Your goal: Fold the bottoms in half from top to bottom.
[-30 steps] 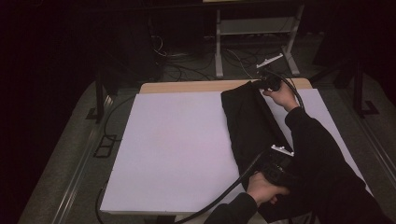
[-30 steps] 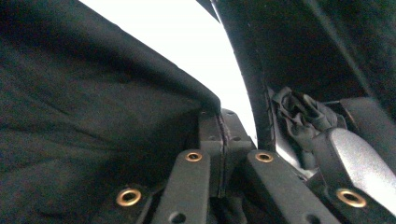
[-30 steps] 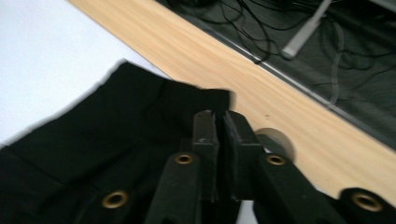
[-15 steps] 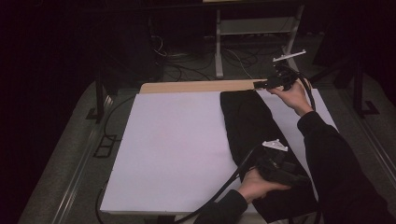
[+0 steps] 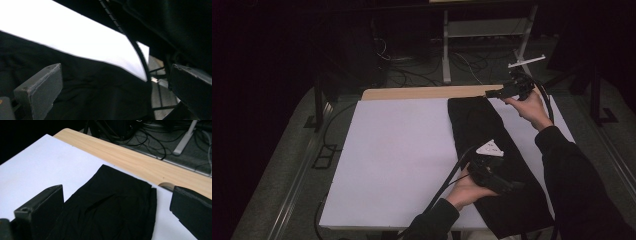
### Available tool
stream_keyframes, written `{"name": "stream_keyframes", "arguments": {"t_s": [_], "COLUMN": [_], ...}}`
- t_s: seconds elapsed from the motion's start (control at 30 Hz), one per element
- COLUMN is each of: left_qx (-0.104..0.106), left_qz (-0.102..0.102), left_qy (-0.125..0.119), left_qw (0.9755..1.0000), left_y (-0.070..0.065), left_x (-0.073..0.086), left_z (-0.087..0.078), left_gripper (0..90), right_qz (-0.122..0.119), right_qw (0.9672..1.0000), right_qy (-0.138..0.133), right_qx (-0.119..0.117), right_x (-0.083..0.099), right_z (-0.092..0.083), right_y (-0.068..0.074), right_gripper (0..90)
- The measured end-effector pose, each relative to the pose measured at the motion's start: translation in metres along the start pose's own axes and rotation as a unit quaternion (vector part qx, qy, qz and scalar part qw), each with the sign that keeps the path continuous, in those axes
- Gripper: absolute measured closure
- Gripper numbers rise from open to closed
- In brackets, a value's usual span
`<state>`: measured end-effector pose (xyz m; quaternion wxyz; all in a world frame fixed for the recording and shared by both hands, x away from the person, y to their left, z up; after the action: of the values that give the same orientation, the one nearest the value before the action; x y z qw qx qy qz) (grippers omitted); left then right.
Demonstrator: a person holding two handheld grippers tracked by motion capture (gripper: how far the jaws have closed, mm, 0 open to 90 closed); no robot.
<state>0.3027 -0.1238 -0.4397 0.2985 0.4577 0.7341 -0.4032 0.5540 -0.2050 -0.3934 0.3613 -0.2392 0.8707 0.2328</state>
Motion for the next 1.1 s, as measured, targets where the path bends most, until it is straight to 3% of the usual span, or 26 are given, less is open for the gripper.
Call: {"name": "stream_keyframes", "arguments": {"t_s": [0.4, 0.63, 0.97, 1.1], "left_qx": [-0.052, -0.063, -0.091, -0.102], "left_qz": [0.004, -0.010, -0.009, -0.006], "left_qy": [-0.009, -0.027, -0.046, -0.043], "left_qw": [0.9986, 0.9976, 0.9947, 0.9938], "left_y": [0.027, 0.041, 0.058, 0.065], "left_x": [-0.002, -0.007, -0.012, -0.012], "left_z": [-0.029, -0.042, -0.059, -0.065], "left_gripper": [0.0, 0.0, 0.0, 0.0], "right_qz": [0.014, 0.012, 0.010, 0.011], "right_qw": [0.9999, 0.9996, 0.9998, 0.9997], "right_qy": [0.007, 0.016, 0.013, 0.016], "right_qx": [-0.006, -0.017, -0.012, -0.013], "right_x": [0.020, 0.027, 0.035, 0.042], "right_z": [0.006, 0.007, 0.008, 0.011], "right_y": [-0.007, -0.006, -0.007, -0.007], "right_gripper": [0.0, 0.0, 0.0, 0.0]}}
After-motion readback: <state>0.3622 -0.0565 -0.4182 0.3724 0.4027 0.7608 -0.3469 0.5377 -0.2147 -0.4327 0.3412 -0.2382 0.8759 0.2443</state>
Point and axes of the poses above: each handheld gripper's, and its own axes: z roughly forward along the jaws, x roughly out of its underside, y roughly to its left, the point moved 8 cm from there along z, roughly forward along the jaws, and after that the axes turned 3 degrees about y, right-handed, at the moved point
